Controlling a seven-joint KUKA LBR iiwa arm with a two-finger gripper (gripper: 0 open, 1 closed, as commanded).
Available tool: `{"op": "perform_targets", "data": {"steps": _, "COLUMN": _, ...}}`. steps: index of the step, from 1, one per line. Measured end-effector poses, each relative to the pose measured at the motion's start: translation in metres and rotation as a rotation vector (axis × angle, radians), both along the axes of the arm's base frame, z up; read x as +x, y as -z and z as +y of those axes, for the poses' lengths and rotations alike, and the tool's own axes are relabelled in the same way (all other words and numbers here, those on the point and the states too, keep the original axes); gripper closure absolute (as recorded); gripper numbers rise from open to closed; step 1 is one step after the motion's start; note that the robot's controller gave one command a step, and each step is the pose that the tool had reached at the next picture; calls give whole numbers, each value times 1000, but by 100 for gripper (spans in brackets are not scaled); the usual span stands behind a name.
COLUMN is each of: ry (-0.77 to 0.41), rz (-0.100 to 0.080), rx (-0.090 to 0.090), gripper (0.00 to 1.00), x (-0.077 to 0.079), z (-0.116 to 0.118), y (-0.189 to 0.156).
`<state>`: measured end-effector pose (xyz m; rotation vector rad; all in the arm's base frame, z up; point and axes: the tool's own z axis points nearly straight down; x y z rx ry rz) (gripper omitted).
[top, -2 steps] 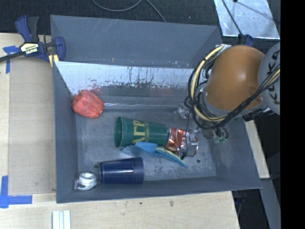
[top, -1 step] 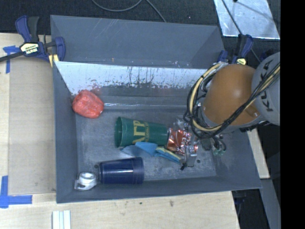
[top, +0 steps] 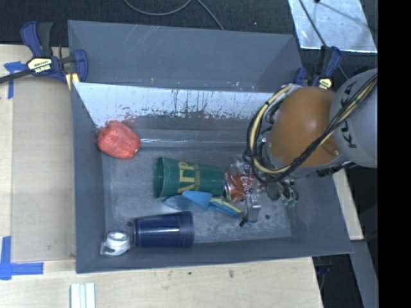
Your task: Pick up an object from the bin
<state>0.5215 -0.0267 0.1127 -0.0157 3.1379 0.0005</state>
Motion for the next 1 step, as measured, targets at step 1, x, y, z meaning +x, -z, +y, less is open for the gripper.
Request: {"op": "perform_targets", "data": {"steps": 1, "ry": -27, "rz": -12, "rx": -1, "gripper": 100, "x": 11, "z": -30, "y": 28}}
